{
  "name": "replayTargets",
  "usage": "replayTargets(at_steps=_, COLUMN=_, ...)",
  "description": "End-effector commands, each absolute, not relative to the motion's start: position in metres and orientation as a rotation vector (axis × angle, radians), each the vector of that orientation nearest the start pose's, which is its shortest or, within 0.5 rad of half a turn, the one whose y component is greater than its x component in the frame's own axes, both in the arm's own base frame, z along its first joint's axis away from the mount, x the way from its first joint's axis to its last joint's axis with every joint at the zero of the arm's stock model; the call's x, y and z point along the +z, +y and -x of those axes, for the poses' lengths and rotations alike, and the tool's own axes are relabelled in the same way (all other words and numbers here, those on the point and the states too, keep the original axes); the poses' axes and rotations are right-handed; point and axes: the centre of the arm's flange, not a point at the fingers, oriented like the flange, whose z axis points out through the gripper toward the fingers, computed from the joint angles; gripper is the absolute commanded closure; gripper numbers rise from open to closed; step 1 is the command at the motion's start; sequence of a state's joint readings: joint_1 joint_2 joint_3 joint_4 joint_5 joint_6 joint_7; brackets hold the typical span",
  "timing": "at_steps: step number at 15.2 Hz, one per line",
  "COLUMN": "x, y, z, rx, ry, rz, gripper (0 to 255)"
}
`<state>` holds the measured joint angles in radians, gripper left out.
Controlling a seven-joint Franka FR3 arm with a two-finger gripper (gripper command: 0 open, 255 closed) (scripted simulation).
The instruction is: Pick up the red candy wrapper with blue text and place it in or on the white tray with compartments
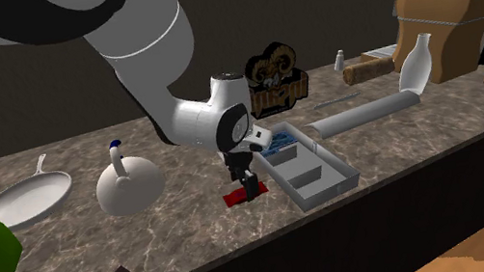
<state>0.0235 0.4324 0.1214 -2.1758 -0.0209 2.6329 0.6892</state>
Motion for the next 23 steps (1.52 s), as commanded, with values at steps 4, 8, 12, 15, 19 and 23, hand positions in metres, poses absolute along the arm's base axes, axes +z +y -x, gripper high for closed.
replayTargets(at_steps=4, x=0.175, y=0.084, z=-0.559, rx=-0.015, ry=0.822, rz=2.982, gripper=0)
replayTargets(at_steps=8, x=0.175, y=0.084, z=-0.559, rx=-0.015, ry=0.822, rz=2.982, gripper=0)
replayTargets(at_steps=12, x=0.175, y=0.084, z=-0.559, rx=-0.015, ry=0.822, rz=2.982, gripper=255)
replayTargets(at_steps=15, x=0.175, y=0.084, z=-0.559, rx=-0.015, ry=0.822, rz=2.982, gripper=255)
replayTargets(at_steps=19, x=0.175, y=0.084, z=-0.559, rx=-0.015, ry=0.822, rz=2.982, gripper=255)
replayTargets(at_steps=23, x=0.19, y=0.084, z=-0.559, rx=-0.015, ry=0.822, rz=2.982, gripper=255)
